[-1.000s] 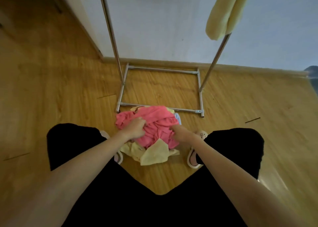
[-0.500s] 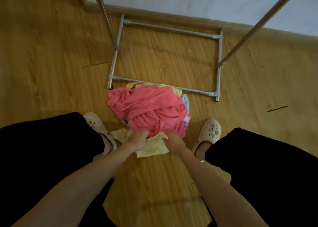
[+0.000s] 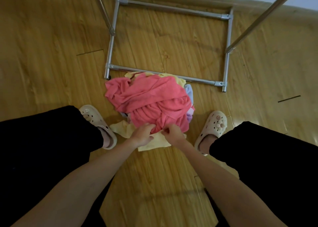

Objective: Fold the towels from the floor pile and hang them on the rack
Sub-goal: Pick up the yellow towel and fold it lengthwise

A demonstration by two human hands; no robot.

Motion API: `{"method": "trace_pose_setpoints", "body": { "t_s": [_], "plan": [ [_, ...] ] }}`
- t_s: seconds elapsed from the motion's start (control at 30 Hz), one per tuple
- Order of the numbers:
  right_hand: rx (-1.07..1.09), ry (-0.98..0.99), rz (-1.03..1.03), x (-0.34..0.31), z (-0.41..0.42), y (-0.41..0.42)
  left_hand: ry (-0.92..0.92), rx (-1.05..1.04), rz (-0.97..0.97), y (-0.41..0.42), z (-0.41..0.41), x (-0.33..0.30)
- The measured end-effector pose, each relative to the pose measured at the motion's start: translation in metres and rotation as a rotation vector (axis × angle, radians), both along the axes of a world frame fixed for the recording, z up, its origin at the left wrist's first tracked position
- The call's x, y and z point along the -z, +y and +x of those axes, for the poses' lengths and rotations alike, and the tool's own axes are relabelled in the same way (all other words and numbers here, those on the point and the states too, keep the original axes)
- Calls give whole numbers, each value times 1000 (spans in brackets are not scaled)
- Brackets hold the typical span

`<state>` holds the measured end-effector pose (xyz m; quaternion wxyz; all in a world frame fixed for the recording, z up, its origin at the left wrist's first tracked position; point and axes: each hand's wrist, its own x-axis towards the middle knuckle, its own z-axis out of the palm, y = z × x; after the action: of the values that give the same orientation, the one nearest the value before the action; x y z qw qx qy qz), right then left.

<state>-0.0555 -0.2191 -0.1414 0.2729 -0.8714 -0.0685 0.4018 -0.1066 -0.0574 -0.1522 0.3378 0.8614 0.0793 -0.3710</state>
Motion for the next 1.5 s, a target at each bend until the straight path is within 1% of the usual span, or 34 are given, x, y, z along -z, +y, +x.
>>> {"method": "trace_pose_setpoints", "body": {
  "t_s": [0.1, 0.17, 0.27, 0.3, 0.37, 0.57, 0.7, 0.77, 0.83, 0.9, 1.03, 1.2, 1.3, 1.4, 1.5],
  "plan": [
    [-45, -67, 105, -34, 9, -6, 8, 92, 20, -6, 0, -9],
    [-100, -139, 141, -60, 16, -11, -8, 100, 38, -10, -3, -20],
    [-166, -250, 147, -94, 25, -21, -25, -96, -59, -11, -9, -48],
    [-158, -267, 158, -106, 27, -25, -58, -149, -85, -9, -9, -61],
    [-108, -298, 205, -131, 27, -32, -162, -189, -90, -2, -8, -90],
    [114, -430, 402, -225, 17, -47, -461, -156, -179, 12, -2, -208],
    [161, -526, 522, -287, 10, -53, -653, -267, -200, 9, 2, -281],
    [178, -537, 582, -323, 5, -53, -722, -330, -215, 7, 6, -314],
    [185, -568, 687, -362, 1, -50, -775, -353, -230, 6, 9, -345],
    [201, -592, 793, -401, -1, -47, -817, -338, -248, 5, 14, -373],
    [218, -642, 927, -470, -7, -39, -866, -219, -262, 3, 30, -422],
    [270, -685, 1103, -528, -7, -33, -954, -103, -279, -4, 48, -478],
    [348, -715, 1167, -555, -5, -29, -1043, -63, -238, -5, 51, -506],
    [416, -736, 1221, -573, 0, -28, -1075, -106, -243, 2, 48, -526],
    [424, -768, 1260, -588, 2, -28, -1101, -172, -340, 6, 34, -545]
  ]
}}
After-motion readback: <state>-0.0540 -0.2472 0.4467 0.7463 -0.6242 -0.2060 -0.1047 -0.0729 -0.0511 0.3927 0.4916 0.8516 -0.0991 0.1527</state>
